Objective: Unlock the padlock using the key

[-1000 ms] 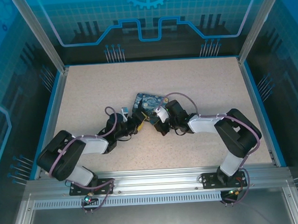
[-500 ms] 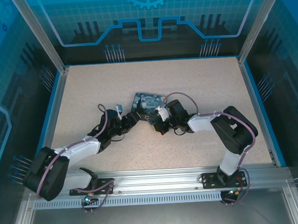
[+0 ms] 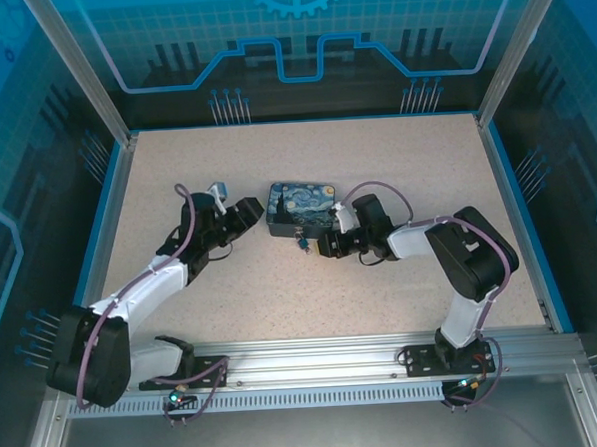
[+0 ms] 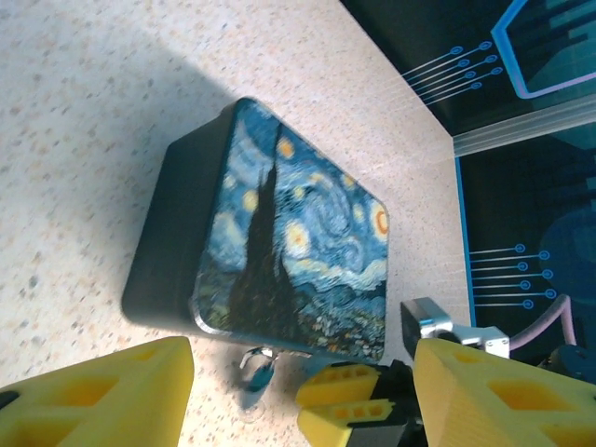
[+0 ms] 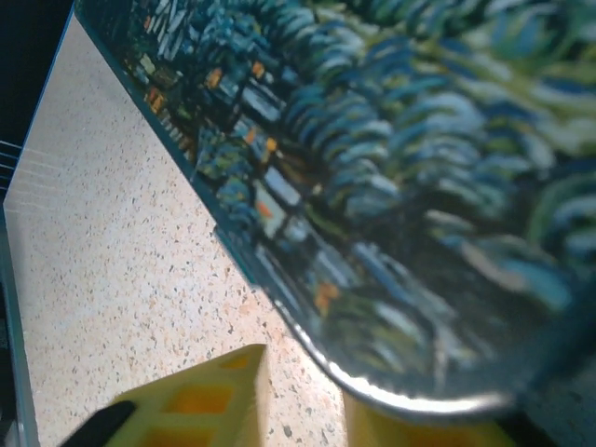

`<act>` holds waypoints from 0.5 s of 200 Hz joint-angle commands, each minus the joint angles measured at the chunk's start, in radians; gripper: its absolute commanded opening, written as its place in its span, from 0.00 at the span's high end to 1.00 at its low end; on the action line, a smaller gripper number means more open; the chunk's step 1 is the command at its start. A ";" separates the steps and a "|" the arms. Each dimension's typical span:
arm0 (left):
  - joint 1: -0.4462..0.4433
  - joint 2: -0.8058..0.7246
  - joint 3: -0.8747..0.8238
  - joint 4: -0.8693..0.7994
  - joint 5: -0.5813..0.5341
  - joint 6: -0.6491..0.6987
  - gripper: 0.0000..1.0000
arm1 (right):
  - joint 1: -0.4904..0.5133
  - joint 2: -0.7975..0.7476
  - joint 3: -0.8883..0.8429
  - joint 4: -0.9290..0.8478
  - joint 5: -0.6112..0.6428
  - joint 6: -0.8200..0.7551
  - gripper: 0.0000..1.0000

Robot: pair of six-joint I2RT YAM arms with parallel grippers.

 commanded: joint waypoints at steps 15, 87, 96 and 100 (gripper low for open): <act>0.011 0.081 0.119 -0.059 0.033 0.126 0.34 | -0.048 -0.066 -0.075 -0.001 -0.004 0.002 0.62; 0.057 0.259 0.237 0.012 0.124 0.086 0.33 | 0.148 -0.266 -0.033 -0.222 0.387 -0.006 0.45; 0.069 0.256 0.219 0.039 0.131 0.064 0.33 | 0.194 -0.262 0.002 -0.280 0.493 -0.010 0.45; 0.075 0.249 0.211 0.046 0.133 0.056 0.33 | 0.215 -0.256 0.020 -0.309 0.538 -0.013 0.45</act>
